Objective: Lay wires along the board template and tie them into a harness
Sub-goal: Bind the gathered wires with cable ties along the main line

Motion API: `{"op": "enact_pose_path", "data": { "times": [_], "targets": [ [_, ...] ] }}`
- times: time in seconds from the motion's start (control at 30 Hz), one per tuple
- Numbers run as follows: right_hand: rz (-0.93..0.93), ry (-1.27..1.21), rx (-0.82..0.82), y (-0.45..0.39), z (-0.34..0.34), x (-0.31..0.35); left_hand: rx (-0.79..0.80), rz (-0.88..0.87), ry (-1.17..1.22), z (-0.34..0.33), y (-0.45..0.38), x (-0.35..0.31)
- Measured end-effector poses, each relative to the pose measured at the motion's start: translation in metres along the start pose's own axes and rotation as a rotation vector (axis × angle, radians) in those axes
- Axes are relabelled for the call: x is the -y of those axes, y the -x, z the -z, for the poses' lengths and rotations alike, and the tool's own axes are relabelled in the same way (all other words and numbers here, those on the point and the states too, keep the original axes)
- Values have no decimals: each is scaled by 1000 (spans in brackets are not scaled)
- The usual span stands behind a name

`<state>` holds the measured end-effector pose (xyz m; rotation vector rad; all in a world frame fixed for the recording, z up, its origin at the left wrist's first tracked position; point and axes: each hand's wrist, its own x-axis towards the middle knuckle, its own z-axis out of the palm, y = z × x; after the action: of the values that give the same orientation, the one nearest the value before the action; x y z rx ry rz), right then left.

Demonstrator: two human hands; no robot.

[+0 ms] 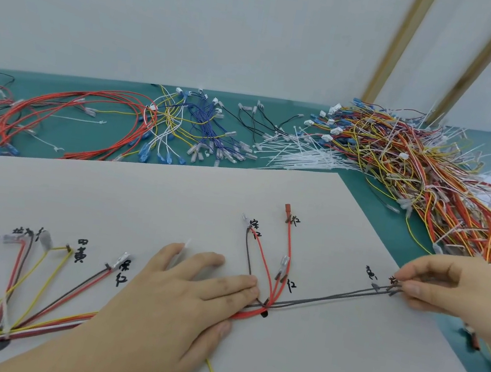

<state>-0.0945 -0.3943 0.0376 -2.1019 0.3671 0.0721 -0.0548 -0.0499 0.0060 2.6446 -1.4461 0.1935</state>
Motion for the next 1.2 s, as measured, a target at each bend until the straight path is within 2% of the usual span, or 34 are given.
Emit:
{"op": "enact_pose_path", "data": {
  "times": [0.47, 0.57, 0.67, 0.73, 0.8, 0.87, 0.93, 1.0, 1.07, 1.1, 1.13, 1.17, 1.2],
  "targets": [
    [-80, 107, 245, -21, 10, -3, -45, -17, -13, -2, 1, 1],
    [-81, 205, 209, -23, 5, 3, -53, -23, -19, -2, 2, 1],
    [-60, 367, 70, -16, 3, 6, -41, -18, -11, -1, 2, 1],
    [43, 611, -196, -3, -2, 6, -37, 1, 14, 0, 2, 1],
    [373, 718, -436, 18, -25, 5, -32, 27, 53, 0, 2, 1],
    [657, 616, -393, 45, -67, 11, -31, 51, 82, -1, 2, 1],
    [782, 598, -262, 66, -100, 22, -36, 78, 110, 0, 1, 1],
    [865, 676, -212, 79, -126, 23, -33, 106, 122, 0, 0, 1],
    [876, 726, -126, 85, -159, 30, -33, 122, 130, 0, -1, 1],
    [853, 705, -166, 86, -169, 34, -37, 126, 136, 0, -1, 1],
    [834, 557, -156, 88, -171, 29, -46, 128, 142, -1, -1, 2],
    [726, 417, -112, 89, -165, 40, -58, 132, 148, -1, -2, 2],
    [719, 393, -63, 85, -166, 42, -74, 142, 154, -2, -2, 3]
  ]
}}
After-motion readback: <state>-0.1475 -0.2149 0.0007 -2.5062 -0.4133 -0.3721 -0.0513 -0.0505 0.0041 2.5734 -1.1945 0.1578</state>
